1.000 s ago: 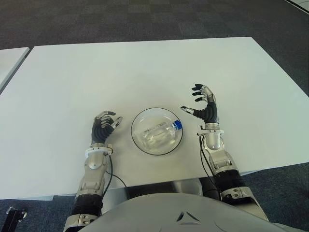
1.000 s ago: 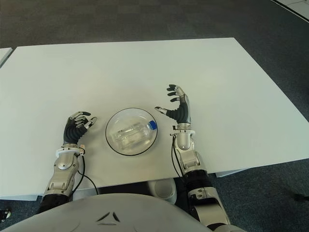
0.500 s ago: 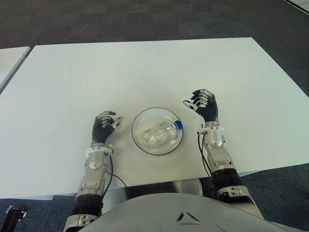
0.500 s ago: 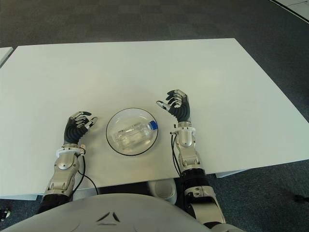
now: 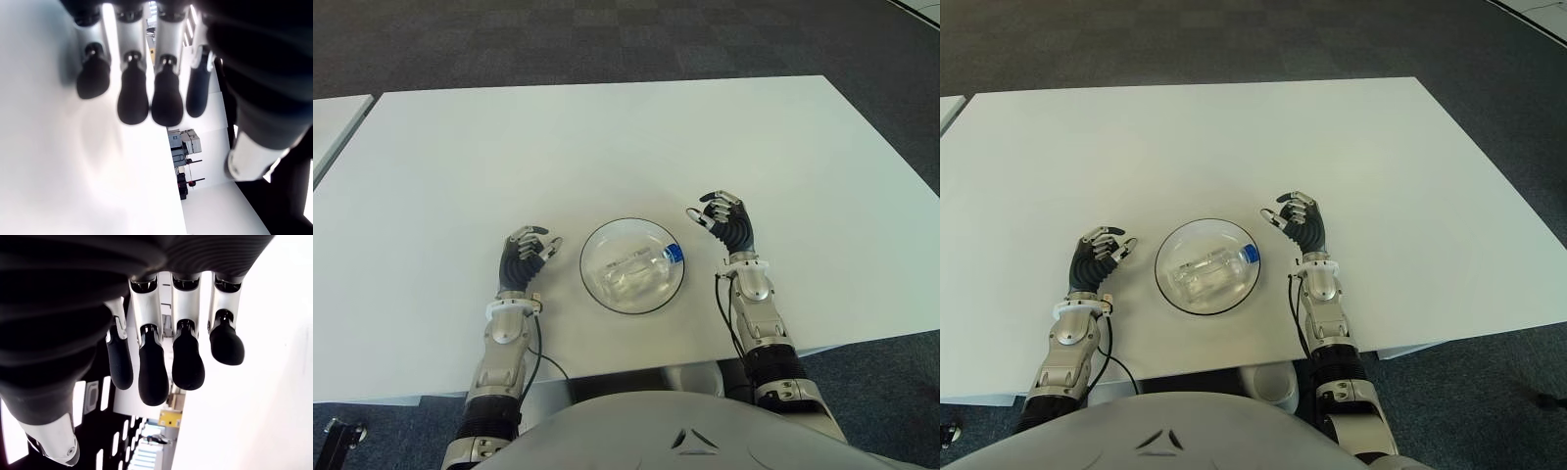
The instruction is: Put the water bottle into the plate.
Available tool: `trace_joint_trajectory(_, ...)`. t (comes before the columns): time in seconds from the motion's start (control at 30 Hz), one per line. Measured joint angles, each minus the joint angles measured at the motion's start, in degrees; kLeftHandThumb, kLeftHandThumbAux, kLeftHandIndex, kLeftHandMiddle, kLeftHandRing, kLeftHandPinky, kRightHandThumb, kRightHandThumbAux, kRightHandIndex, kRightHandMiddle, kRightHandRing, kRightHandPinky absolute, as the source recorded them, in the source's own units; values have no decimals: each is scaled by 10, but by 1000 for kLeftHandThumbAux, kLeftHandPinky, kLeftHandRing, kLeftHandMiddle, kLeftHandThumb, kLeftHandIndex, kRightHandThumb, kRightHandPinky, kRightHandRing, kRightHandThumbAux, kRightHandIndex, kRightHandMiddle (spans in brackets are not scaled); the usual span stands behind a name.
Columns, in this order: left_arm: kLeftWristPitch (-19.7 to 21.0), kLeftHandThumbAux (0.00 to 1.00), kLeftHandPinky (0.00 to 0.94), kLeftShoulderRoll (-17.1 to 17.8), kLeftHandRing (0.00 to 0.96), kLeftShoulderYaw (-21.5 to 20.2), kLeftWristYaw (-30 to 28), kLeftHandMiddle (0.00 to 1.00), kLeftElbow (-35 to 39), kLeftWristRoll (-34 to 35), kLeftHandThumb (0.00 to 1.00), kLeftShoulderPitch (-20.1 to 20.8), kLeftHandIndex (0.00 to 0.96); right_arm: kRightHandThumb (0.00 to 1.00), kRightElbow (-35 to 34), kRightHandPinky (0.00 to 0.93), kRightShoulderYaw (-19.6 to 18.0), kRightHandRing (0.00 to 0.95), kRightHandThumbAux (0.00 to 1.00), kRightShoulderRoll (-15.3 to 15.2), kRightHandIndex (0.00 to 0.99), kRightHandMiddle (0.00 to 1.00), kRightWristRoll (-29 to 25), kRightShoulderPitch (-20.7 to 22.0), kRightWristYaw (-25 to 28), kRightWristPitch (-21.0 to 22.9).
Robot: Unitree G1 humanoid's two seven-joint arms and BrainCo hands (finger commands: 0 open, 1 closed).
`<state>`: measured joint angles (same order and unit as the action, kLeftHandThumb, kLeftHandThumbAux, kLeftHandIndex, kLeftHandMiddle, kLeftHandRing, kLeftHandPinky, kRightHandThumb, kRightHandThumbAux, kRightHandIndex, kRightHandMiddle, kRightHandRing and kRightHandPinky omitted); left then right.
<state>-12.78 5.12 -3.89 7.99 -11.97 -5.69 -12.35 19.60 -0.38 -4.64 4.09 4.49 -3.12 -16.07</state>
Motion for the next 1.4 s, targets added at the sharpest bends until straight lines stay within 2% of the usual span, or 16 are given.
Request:
trace_joint_trajectory(0.43, 1, 716, 683, 0, 697, 0, 0, 723, 1, 0, 706, 0, 437, 706, -5, 775, -8, 763, 728, 8, 436, 750, 0, -13, 5, 35)
trace_joint_trajectory(1.4, 1, 716, 673, 4, 688, 1, 0, 717, -2, -2, 708, 2, 437, 705, 29, 737, -7, 731, 730, 8, 433, 723, 13, -12, -5, 34)
